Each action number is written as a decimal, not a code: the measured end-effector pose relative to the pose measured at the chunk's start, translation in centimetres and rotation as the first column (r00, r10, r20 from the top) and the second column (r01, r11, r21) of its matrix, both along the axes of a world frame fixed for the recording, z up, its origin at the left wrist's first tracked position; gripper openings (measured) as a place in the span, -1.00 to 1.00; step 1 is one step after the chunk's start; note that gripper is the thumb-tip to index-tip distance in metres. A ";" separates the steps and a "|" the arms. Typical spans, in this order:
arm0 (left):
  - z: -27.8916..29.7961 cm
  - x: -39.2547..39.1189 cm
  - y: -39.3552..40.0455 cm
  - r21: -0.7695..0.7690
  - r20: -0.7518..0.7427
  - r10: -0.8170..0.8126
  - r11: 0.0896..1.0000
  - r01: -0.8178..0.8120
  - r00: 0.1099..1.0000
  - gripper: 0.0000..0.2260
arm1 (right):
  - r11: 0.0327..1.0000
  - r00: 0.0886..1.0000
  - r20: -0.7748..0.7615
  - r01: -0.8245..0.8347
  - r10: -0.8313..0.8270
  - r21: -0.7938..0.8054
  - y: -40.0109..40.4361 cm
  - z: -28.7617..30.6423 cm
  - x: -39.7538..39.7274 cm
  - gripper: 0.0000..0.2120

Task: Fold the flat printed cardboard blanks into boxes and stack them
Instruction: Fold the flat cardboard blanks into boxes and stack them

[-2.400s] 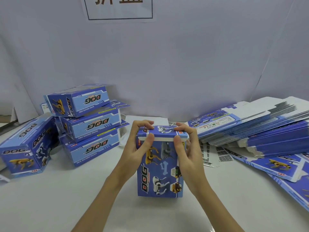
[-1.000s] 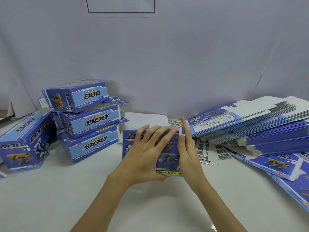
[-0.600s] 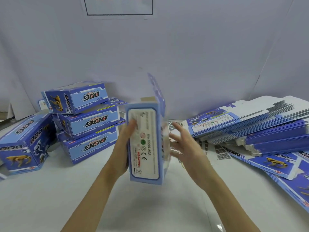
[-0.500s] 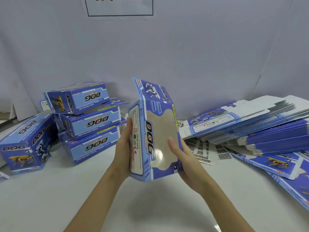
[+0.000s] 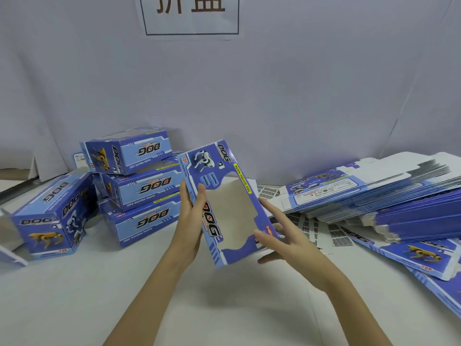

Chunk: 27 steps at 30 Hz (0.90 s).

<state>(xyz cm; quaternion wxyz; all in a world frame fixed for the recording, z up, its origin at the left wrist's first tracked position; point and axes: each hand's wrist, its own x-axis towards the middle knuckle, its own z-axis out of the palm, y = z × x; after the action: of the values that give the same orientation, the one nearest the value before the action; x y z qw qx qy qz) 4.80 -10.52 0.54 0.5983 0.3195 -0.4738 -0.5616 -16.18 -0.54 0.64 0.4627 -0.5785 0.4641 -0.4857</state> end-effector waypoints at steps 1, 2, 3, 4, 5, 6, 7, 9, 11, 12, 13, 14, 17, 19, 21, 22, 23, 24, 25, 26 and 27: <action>-0.1 0.1 -0.1 0.005 -0.007 -0.017 1.000 0.018 1.000 -0.48 | 0.998 0.997 0.062 0.057 -0.055 -0.036 -0.2 0.0 0.3 -0.44; -0.1 0.1 -0.2 0.022 -0.016 -0.020 1.000 0.020 1.000 -0.49 | 0.989 0.980 0.160 0.132 -0.120 -0.067 -0.4 -0.1 0.8 -0.52; 0.0 0.3 -0.1 0.060 -0.028 -0.003 0.998 0.005 1.000 -0.47 | 0.973 0.940 0.289 0.215 -0.183 -0.083 -0.6 -0.1 1.4 -0.58; 0.0 0.4 -0.2 0.108 -0.041 0.022 0.994 -0.017 0.999 -0.40 | 0.953 0.882 0.412 0.289 -0.230 -0.086 -1.0 0.0 2.0 -0.61; -0.1 0.5 -0.3 0.152 -0.049 0.040 0.988 -0.032 0.998 -0.32 | 0.936 0.829 0.499 0.340 -0.254 -0.089 -1.5 0.3 2.8 -0.61; -0.2 0.6 -0.4 0.184 -0.044 0.046 0.982 -0.038 0.998 -0.28 | 0.925 0.790 0.555 0.369 -0.260 -0.092 -2.0 0.8 3.7 -0.59; -0.4 0.6 -0.5 0.202 -0.023 0.048 0.978 -0.042 0.999 -0.29 | 0.919 0.754 0.603 0.384 -0.260 -0.085 -2.7 1.6 4.8 -0.53; -0.7 0.6 -0.6 0.219 0.041 0.049 0.974 -0.057 0.998 -0.36 | 0.914 0.677 0.692 0.401 -0.249 -0.063 -4.5 4.0 7.0 -0.33; -1.1 0.6 -0.6 0.223 0.091 0.043 0.973 -0.062 0.995 -0.35 | 0.925 0.677 0.705 0.372 -0.211 -0.080 -7.0 7.2 9.5 -0.33; -1.2 0.6 -0.7 0.220 0.106 0.037 0.974 -0.059 0.994 -0.33 | 0.943 0.747 0.645 0.309 -0.163 -0.120 -8.2 8.9 10.6 -0.41; -1.2 0.6 -0.8 0.217 0.118 0.031 0.975 -0.056 0.993 -0.30 | 0.962 0.848 0.520 0.217 -0.101 -0.167 -9.3 10.4 11.5 -0.50; -1.3 0.7 -0.9 0.215 0.130 0.027 0.975 -0.054 0.991 -0.29 | 0.975 0.942 0.333 0.110 -0.040 -0.194 -10.3 11.6 12.2 -0.56; -1.6 1.0 -1.1 0.205 0.159 0.022 0.977 -0.055 0.987 -0.31 | 0.984 0.973 -0.229 -0.073 0.034 -0.164 -12.8 12.3 12.3 -0.63; -1.7 1.0 -1.0 0.213 0.162 0.028 0.975 -0.063 0.986 -0.32 | 0.979 0.849 -0.523 -0.038 -0.073 -0.200 -13.7 11.1 11.1 -0.67; -1.5 0.8 -1.0 0.244 0.179 0.041 0.966 -0.085 0.983 -0.33 | 0.977 0.619 -0.767 0.001 -0.169 -0.215 -14.3 8.5 8.7 -0.61; -1.4 0.7 -1.0 0.255 0.188 0.042 0.963 -0.090 0.981 -0.33 | 0.984 0.488 -0.857 0.031 -0.167 -0.174 -14.2 6.8 7.0 -0.53; -1.3 0.6 -1.0 0.261 0.196 0.039 0.961 -0.091 0.980 -0.33 | 0.989 0.326 -0.935 0.084 -0.139 -0.118 -13.9 4.8 5.3 -0.42; -1.2 0.6 -1.0 0.264 0.205 0.034 0.961 -0.088 0.978 -0.33 | 0.985 0.141 -0.984 0.148 -0.109 -0.088 -13.3 2.9 3.5 -0.33; -1.2 0.5 -1.0 0.266 0.212 0.029 0.960 -0.086 0.977 -0.33 | 0.975 -0.041 -0.996 0.203 -0.079 -0.085 -12.6 1.1 1.8 -0.29; -1.2 0.5 -0.9 0.268 0.217 0.024 0.960 -0.083 0.976 -0.33 | 0.966 -0.178 -0.982 0.239 -0.058 -0.101 -11.8 -0.4 0.5 -0.30; -1.2 0.5 -0.9 0.270 0.221 0.018 0.960 -0.079 0.975 -0.33 | 0.958 -0.256 -0.965 0.255 -0.060 -0.127 -11.1 -1.6 -0.6 -0.34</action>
<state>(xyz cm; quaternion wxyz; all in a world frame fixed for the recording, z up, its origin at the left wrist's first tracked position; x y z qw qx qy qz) 5.29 -11.40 -0.63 0.5064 0.4708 -0.4448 -0.5693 -16.81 -11.64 -1.01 -0.1092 -0.6415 0.7487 0.1265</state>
